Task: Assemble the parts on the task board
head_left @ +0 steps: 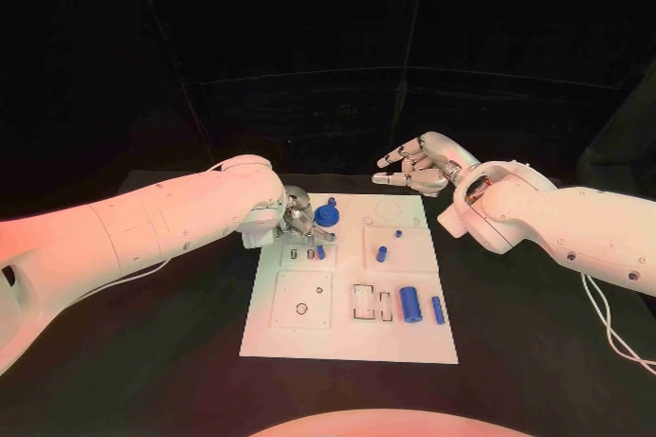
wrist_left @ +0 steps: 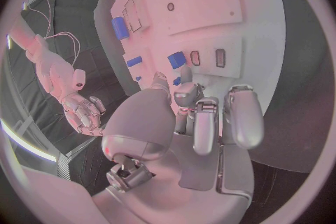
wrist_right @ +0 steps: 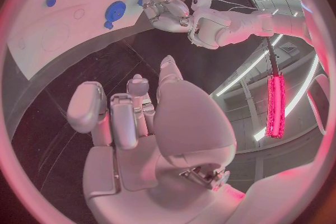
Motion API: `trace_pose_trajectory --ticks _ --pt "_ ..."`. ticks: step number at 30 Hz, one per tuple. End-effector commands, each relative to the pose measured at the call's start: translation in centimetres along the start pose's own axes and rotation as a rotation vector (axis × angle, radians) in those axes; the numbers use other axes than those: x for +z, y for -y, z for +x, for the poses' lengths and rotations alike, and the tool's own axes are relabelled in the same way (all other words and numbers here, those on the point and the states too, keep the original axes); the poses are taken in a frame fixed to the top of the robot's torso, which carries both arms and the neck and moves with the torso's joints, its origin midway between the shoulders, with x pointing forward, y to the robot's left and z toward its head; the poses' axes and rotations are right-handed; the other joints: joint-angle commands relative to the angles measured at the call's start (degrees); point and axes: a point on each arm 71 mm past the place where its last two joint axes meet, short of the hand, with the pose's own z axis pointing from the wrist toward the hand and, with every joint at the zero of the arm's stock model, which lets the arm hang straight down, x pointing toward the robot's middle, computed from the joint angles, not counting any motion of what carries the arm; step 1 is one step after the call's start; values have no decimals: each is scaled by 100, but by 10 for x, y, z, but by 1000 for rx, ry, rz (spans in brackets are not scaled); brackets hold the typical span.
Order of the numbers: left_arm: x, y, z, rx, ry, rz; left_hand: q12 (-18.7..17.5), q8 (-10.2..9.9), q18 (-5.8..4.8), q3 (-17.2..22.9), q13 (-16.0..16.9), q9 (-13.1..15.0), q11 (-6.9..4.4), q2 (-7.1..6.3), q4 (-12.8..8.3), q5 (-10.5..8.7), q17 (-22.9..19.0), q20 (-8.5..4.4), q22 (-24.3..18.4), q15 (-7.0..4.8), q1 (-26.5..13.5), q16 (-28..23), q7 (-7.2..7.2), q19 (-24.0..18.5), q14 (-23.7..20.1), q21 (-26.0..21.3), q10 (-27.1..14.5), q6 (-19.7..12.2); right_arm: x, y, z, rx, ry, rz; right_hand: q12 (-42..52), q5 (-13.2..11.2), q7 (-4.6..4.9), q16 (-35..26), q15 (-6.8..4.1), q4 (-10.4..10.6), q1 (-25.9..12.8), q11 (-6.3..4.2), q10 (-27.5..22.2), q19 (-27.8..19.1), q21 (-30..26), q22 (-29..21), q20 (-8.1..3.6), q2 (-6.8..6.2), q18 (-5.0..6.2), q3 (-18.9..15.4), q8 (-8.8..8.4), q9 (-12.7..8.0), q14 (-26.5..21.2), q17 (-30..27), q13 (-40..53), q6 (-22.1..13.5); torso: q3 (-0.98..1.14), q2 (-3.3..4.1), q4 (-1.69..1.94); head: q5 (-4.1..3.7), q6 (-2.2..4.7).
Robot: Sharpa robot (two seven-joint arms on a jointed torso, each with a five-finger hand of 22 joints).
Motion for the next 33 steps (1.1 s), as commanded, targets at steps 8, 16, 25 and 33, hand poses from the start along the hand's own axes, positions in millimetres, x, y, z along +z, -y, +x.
trace_pose_trajectory --ticks 8,16,25,33 --pt "2 0 2 11 -22 -11 -2 50 -44 -27 -10 30 -16 60 -16 17 1508 -28 9 -44 35 17 7 23 584 39 8 -55 1 -1 -1 1 3 -5 -22 44 9 -18 22 9 6 6 -46 -44 -23 -5 13 47 26 -36 21 3 286 166 -6 -51 4 1 7 -6 -32" --pt "5 1 7 2 -48 -5 23 104 -49 -5 11 75 -20 98 -56 32 1508 -31 51 -47 103 17 3 20 584 69 20 -88 1 0 -1 0 1 -1 -26 56 8 -21 22 4 15 5 -50 -42 -23 -2 12 50 25 -38 22 3 286 162 -12 -50 1 2 2 -5 -48" --pt "8 2 11 2 -58 -7 21 120 -48 -1 4 89 -20 101 -70 33 1508 -31 53 -48 121 17 2 16 584 71 18 -99 1 1 -1 -1 -5 3 -25 64 8 -22 22 3 17 5 -49 -42 -24 -3 12 53 25 -40 23 3 286 161 -11 -50 5 7 5 -15 -61" --pt "8 2 12 4 -64 -8 20 152 -47 14 -6 118 -20 105 -116 36 1508 -32 58 -48 178 17 3 6 584 77 12 -130 1 1 0 -7 -13 9 18 76 7 10 21 -1 23 4 -20 -24 -7 36 12 55 18 -43 25 4 298 213 33 -48 8 5 7 -22 -74"
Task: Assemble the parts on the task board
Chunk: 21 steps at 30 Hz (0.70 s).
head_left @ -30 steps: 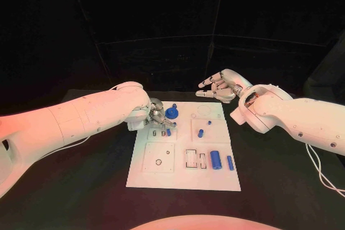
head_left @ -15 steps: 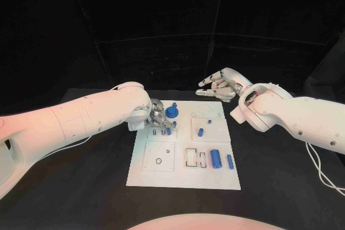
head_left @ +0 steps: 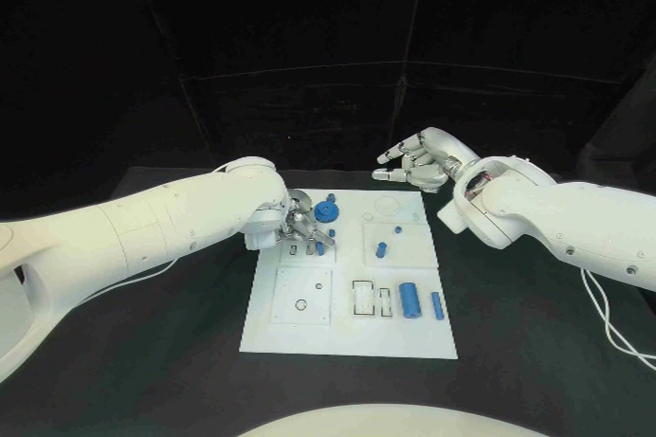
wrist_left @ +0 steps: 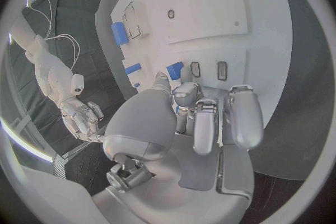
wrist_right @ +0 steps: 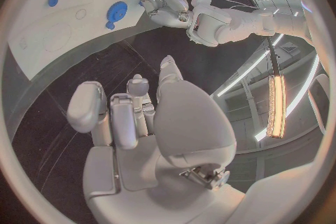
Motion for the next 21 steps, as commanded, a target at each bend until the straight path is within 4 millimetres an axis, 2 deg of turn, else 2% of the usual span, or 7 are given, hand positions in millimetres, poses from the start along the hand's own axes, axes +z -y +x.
trace_pose_trajectory --ticks 1,9,13,16,18,21 --pt "0 0 1 3 -15 -3 21 37 -47 -3 -5 9 -21 -8 -38 36 1509 -32 4 -27 66 17 3 8 605 26 12 -48 1 -1 0 -5 -10 1 17 23 7 10 21 -1 23 4 -20 -25 -3 4 12 55 17 -43 25 4 298 215 5 -48 1 -1 3 -4 -8" --pt "0 1 2 4 -16 -2 24 75 -46 29 -11 42 -20 8 -102 37 1509 -31 14 -27 140 17 3 -3 605 34 8 -79 1 -1 1 -5 -13 3 17 23 7 10 21 -1 23 4 -20 -25 -3 4 12 55 17 -43 25 4 298 215 5 -48 1 -1 0 -6 -12" --pt "0 1 1 2 -13 -2 27 110 -44 134 -17 75 -21 86 -189 39 1509 -31 16 -28 256 17 3 -17 605 35 3 -115 1 -1 1 -6 -14 4 18 32 6 7 21 -3 26 3 -19 -22 -1 9 12 56 16 -48 27 5 298 210 3 -47 2 -1 0 -9 -17" --pt "0 1 1 0 -9 0 21 130 -39 390 -27 100 -45 211 -428 50 1509 -40 17 -45 599 17 -23 -30 605 35 -10 -169 1 -1 1 -6 -16 5 22 53 5 7 20 -6 30 2 -15 -23 -4 2 11 58 18 -54 28 5 299 211 3 -45 0 2 -1 -14 -15" --pt "-1 1 1 -3 -3 1 -15 108 -29 689 -61 101 -76 298 -714 80 1509 -61 -16 -72 987 17 -54 -52 605 14 -49 -247 1 0 1 -9 -22 8 33 123 4 12 18 -15 47 0 -7 -17 -3 5 8 71 17 -73 31 6 304 220 5 -46 0 1 0 -13 -18" --pt "-1 2 1 -6 2 2 -114 43 -21 1020 -148 76 -84 263 -991 588 1509 -84 -54 -88 1306 17 -56 -78 605 -14 -144 -343 1 0 2 -14 -28 11 71 202 3 47 16 -23 61 -2 18 -1 9 30 6 81 12 -94 33 5 319 275 36 -50 1 -1 1 -13 -26"
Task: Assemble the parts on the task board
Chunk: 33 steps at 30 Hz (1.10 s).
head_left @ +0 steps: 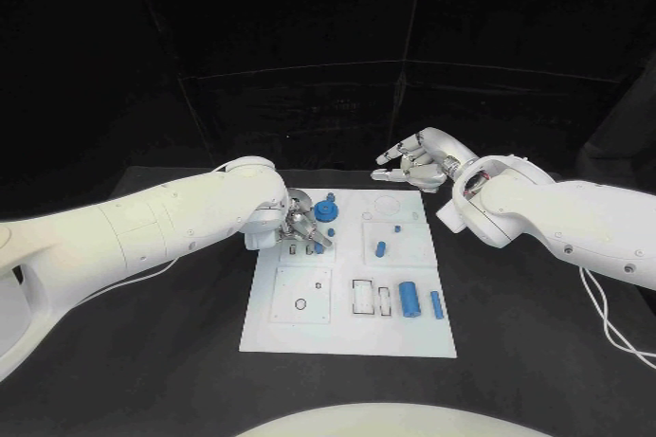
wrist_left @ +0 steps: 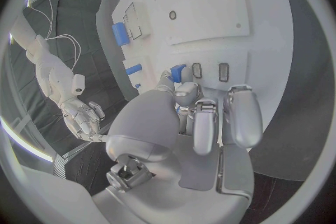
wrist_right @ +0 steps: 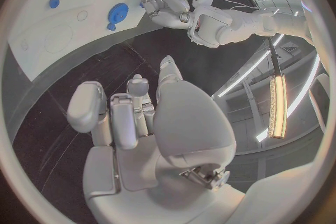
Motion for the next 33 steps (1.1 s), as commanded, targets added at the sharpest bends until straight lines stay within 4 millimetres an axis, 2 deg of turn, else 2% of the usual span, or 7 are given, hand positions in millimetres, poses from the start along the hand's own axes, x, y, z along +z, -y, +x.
trace_pose_trajectory --ticks 1,4,9,10,17,30,33 --pt "1 -1 1 -4 5 -4 -94 -62 -20 337 -72 -23 -21 15 -250 360 1509 -33 -32 -36 348 17 -15 -29 595 -19 -76 -87 1 -1 1 -11 -17 1 41 66 3 50 16 -8 17 -2 21 1 10 20 6 37 12 -51 33 6 321 281 26 -51 0 1 2 -1 -7" --pt "0 0 1 -5 7 -2 -165 -100 -18 728 -128 -39 -1 -106 -406 562 1509 -25 -42 -20 423 17 13 -45 595 -31 -113 -124 1 -1 1 -14 -23 2 46 118 3 54 15 -12 25 -2 22 4 10 20 5 43 12 -64 35 6 323 287 26 -52 0 1 4 -2 -8" --pt "-1 -2 1 -9 12 -1 -223 -82 -14 1952 -183 -9 27 -558 -552 743 1509 25 -44 17 51 17 76 -68 595 -51 -94 -143 1 1 1 -23 -32 9 59 270 1 78 13 -23 51 -4 25 16 17 34 3 59 9 -100 38 6 333 325 25 -55 -1 -5 7 -7 -10" --pt "-2 -2 1 -10 14 -1 -229 -24 -7 2539 -195 35 64 -841 -566 806 1509 22 -43 51 -266 17 123 -75 595 -60 -86 -140 1 1 1 -25 -32 11 58 296 1 80 13 -25 56 -5 23 18 18 37 3 61 8 -107 39 6 334 329 23 -55 -2 -5 9 -7 -6" --pt "-7 -8 1 -31 47 7 -211 199 -2 3948 -222 211 46 -1244 -771 785 1509 38 -40 41 -900 17 102 -80 595 -88 -28 -186 1 5 -2 -33 -31 22 61 322 0 81 13 -27 61 -5 24 18 18 35 2 64 9 -114 40 6 335 330 24 -55 0 -6 13 20 6" --pt "-18 -15 2 -79 122 29 -189 323 -9 4350 -213 304 43 -1359 -923 799 1509 31 8 27 -1093 17 72 -62 595 -73 11 -205 0 10 -5 -38 -33 35 44 340 1 79 12 -25 59 -5 11 17 17 33 2 64 9 -123 41 6 334 327 2 -56 -17 -16 60 55 8" --pt "-19 -18 3 -82 130 26 -176 332 -9 4374 -197 309 43 -1360 -931 800 1509 30 9 27 -1102 17 72 -61 595 -73 22 -204 0 10 -5 -38 -34 37 42 340 1 77 13 -23 56 -5 9 17 17 32 2 63 9 -127 41 6 333 324 0 -56 -7 -14 55 81 2"
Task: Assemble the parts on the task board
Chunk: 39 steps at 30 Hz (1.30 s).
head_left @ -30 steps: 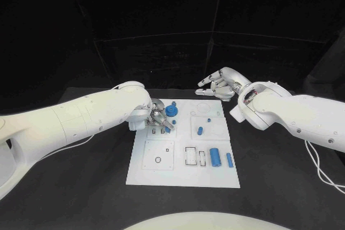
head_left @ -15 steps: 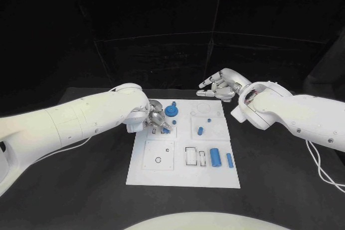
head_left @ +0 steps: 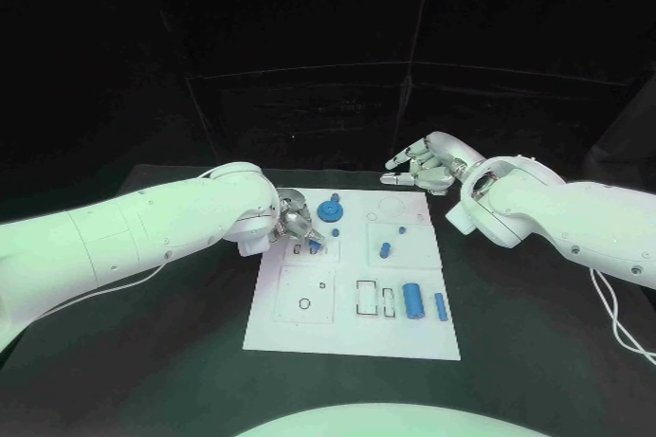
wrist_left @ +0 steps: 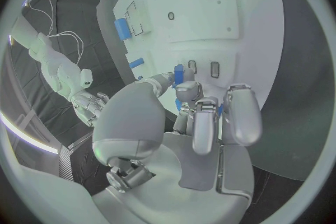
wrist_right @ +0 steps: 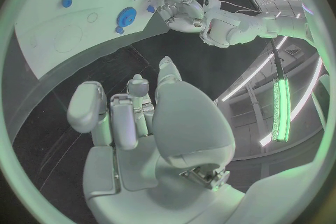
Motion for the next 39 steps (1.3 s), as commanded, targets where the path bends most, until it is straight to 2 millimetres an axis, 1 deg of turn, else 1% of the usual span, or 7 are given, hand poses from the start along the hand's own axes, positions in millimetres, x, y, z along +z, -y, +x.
trace_pose_trajectory --ticks 1,3,7,11,19,26,39 --pt "0 -1 -1 -20 47 3 15 40 -9 1101 8 13 1 11 -1050 7 1509 17 -1 25 -28 17 -8 -9 595 -6 36 -48 0 -1 0 -7 -10 -2 3 19 1 18 12 6 6 -4 8 17 16 4 2 16 10 -46 19 6 333 325 -11 -55 2 -2 12 23 -10" --pt "0 -3 0 -11 53 -3 12 44 -5 1114 2 16 1 11 -1054 8 1509 16 -17 25 -33 17 -8 -15 595 -17 35 -48 0 -1 0 -7 -11 -2 2 17 2 18 13 9 0 -4 7 16 15 2 2 14 10 -51 19 6 333 325 -13 -55 0 -2 20 26 -17" --pt "3 -6 2 3 64 -12 3 50 -1 1133 -12 21 1 11 -1059 8 1509 15 -34 24 -41 17 -7 -20 595 -29 30 -50 1 -1 0 -8 -12 -2 2 17 2 18 13 9 0 -4 7 16 15 2 2 14 10 -51 19 6 333 325 -13 -55 -13 4 9 51 -30" --pt "5 -7 5 16 75 -20 0 53 -1 1141 -17 23 1 10 -1061 8 1509 15 -36 24 -44 17 -7 -21 595 -31 28 -51 1 -1 0 -8 -14 -3 5 18 2 16 13 16 -11 -3 8 16 15 2 2 12 10 -61 20 6 332 322 -11 -55 3 7 -2 77 -34" --pt "7 -8 9 26 70 -24 26 61 -5 1160 20 28 2 10 -1065 7 1509 14 -15 24 -54 17 -7 -13 595 -18 46 -53 2 -1 1 -14 -17 -3 -6 18 2 10 13 20 -17 -3 1 11 9 -10 2 13 12 -64 20 7 330 313 -23 -55 2 7 -5 76 -54" --pt "8 -9 12 36 51 -28 37 66 -7 1172 32 32 2 8 -1068 6 1509 13 -6 23 -61 17 -7 -9 595 -13 53 -54 2 -1 1 -16 -19 -4 -6 18 2 10 13 20 -17 -3 1 11 9 -10 2 13 12 -64 20 7 330 313 -23 -55 8 6 -3 81 -68" --pt "8 -10 13 58 37 -36 43 72 -10 1184 39 37 2 -1 -1075 4 1509 13 9 23 -71 17 -6 -3 595 -4 57 -59 2 -1 2 -15 -24 -6 -5 10 3 11 14 32 -33 -2 0 10 8 -12 2 14 12 -77 23 7 330 316 -23 -53 0 6 1 71 -62"
